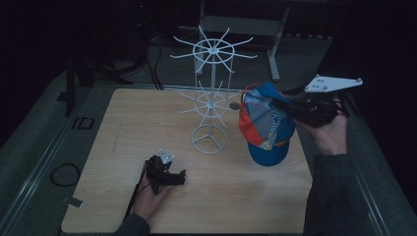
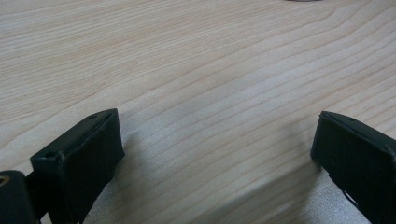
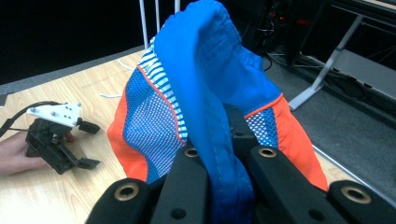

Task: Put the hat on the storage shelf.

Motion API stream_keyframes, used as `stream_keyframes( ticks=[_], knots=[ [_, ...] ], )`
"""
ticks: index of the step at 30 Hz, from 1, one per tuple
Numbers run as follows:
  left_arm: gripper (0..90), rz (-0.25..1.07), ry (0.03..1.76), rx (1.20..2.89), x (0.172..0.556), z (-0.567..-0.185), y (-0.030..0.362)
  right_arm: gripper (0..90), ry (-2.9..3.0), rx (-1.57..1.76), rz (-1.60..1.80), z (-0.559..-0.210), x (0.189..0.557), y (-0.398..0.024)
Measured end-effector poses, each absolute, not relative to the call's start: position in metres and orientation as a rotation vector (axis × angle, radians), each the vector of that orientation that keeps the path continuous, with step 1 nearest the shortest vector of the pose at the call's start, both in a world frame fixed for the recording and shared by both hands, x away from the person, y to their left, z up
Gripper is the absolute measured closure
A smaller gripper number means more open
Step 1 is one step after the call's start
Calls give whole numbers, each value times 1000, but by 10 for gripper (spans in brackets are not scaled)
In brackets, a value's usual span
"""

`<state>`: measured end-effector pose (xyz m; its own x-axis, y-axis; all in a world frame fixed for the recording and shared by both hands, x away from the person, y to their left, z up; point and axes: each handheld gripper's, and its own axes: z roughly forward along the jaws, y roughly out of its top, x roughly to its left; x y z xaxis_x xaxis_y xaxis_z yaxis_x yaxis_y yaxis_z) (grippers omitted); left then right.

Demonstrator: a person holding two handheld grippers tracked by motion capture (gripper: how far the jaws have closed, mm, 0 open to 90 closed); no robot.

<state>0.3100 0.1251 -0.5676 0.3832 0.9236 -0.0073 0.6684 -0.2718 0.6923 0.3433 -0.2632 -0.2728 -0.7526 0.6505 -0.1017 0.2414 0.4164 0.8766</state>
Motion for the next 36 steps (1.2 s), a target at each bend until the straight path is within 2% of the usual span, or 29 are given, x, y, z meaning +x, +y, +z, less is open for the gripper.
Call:
stream_keyframes(
  ticks=[36],
  knots=[
    [26,537,1355,2041,311,-567,123,888,2161,718,1390,-237,339,-276]
  ],
)
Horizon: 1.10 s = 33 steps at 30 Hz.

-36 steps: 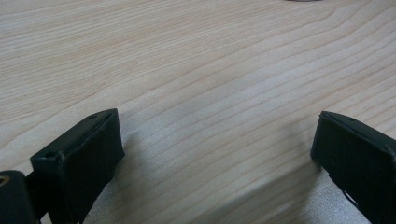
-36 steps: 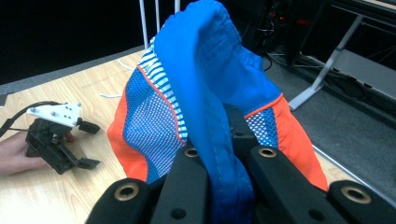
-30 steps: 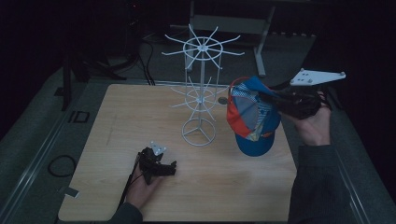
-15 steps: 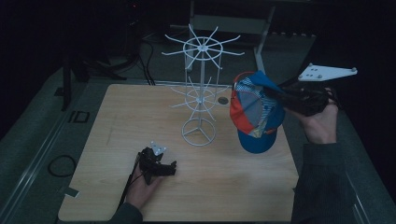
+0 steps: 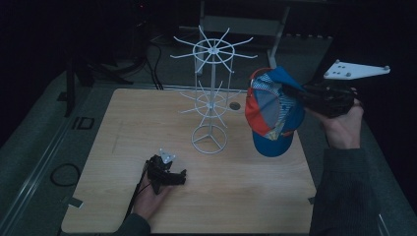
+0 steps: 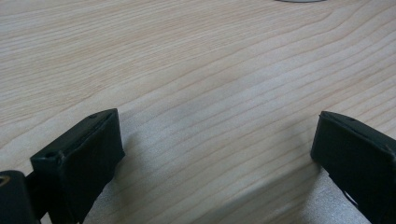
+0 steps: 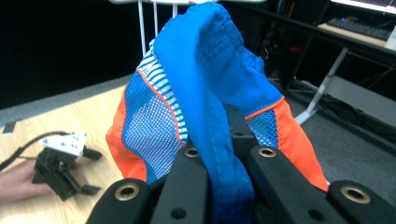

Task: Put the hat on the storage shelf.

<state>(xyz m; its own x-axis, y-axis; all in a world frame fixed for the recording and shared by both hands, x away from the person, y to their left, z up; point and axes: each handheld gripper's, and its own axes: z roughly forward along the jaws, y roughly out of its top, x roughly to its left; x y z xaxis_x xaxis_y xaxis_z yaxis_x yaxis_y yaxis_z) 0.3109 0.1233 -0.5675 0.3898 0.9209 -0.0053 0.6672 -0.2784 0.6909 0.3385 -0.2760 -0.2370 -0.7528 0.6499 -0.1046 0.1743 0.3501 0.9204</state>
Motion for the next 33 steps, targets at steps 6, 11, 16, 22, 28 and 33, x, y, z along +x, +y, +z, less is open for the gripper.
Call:
stream_keyframes(
  ticks=[6,11,16,22,28,33],
  knots=[
    [26,538,1354,2041,311,-567,123,888,2092,686,1434,-231,337,-275],
    [26,537,1355,2040,311,-568,123,888,2080,683,1456,-228,338,-273],
    [26,538,1355,2040,311,-567,123,888,2052,687,1506,-223,342,-270],
    [26,538,1355,2041,311,-567,123,887,2040,700,1528,-220,350,-264],
    [26,539,1356,2042,311,-567,123,879,2109,758,1533,-234,369,-259],
    [25,536,1356,2042,311,-567,123,858,2178,794,1475,-249,378,-254]
  ],
)
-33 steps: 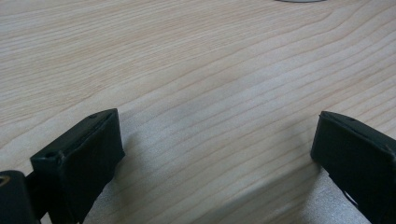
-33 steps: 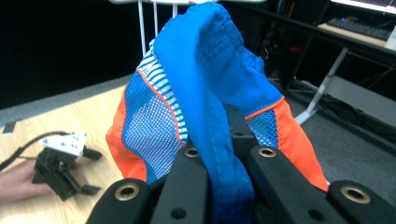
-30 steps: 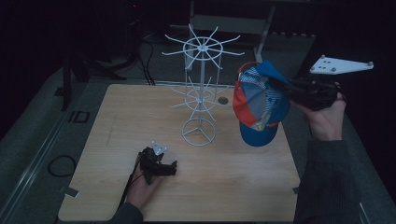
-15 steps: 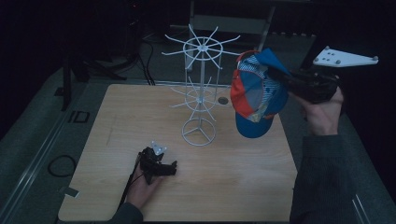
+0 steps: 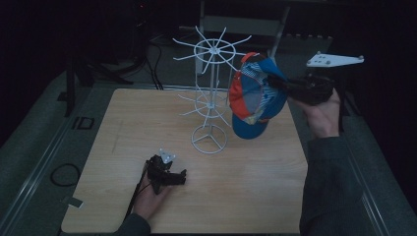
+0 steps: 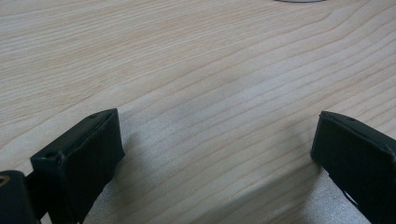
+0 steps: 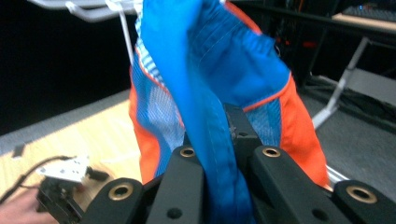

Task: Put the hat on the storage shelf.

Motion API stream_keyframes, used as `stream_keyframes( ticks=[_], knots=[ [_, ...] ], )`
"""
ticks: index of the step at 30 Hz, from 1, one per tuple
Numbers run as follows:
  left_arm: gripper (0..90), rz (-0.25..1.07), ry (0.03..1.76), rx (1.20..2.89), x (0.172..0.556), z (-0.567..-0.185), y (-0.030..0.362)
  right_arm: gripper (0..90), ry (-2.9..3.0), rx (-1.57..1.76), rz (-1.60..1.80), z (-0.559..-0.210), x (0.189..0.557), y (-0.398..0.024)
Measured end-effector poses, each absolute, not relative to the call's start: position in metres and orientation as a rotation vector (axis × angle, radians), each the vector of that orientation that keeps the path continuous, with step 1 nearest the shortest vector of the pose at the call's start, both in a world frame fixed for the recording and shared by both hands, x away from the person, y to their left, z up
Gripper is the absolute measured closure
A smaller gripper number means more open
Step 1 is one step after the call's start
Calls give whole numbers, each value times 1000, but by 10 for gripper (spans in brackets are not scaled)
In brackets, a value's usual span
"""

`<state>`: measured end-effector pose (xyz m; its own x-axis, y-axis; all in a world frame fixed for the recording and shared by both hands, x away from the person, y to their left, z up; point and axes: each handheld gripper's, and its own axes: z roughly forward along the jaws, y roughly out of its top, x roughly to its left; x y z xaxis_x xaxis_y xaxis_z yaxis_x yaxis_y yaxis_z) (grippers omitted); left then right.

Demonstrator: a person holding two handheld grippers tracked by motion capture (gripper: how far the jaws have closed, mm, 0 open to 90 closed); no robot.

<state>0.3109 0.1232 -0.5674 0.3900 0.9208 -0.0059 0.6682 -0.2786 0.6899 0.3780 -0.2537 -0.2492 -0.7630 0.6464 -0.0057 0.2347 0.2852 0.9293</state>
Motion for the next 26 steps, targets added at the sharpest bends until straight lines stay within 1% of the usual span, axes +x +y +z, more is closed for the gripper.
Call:
stream_keyframes(
  ticks=[3,4,7,9,11,12,15,16,18,19,26],
  knots=[
    [26,535,1356,2041,311,-567,123,824,2195,808,1439,-255,381,-252],
    [26,536,1356,2041,311,-567,123,777,2201,815,1433,-256,381,-252],
    [26,533,1356,2043,311,-567,123,578,2215,830,1405,-258,381,-251],
    [26,535,1355,2042,311,-567,123,491,2223,836,1362,-260,380,-249],
    [26,532,1355,2041,311,-567,123,385,2233,853,1327,-262,379,-248],
    [26,533,1355,2042,311,-567,123,343,2229,860,1301,-263,378,-247],
    [26,532,1355,2041,311,-567,123,257,2226,881,1260,-266,377,-247],
    [26,532,1355,2040,311,-567,123,237,2225,889,1253,-267,376,-248],
    [26,531,1356,2038,311,-567,123,225,2224,891,1248,-268,376,-249],
    [26,531,1356,2039,311,-567,123,202,2215,900,1243,-271,375,-251],
    [26,532,1356,2036,311,-568,122,150,2217,933,1220,-280,373,-258]
  ],
)
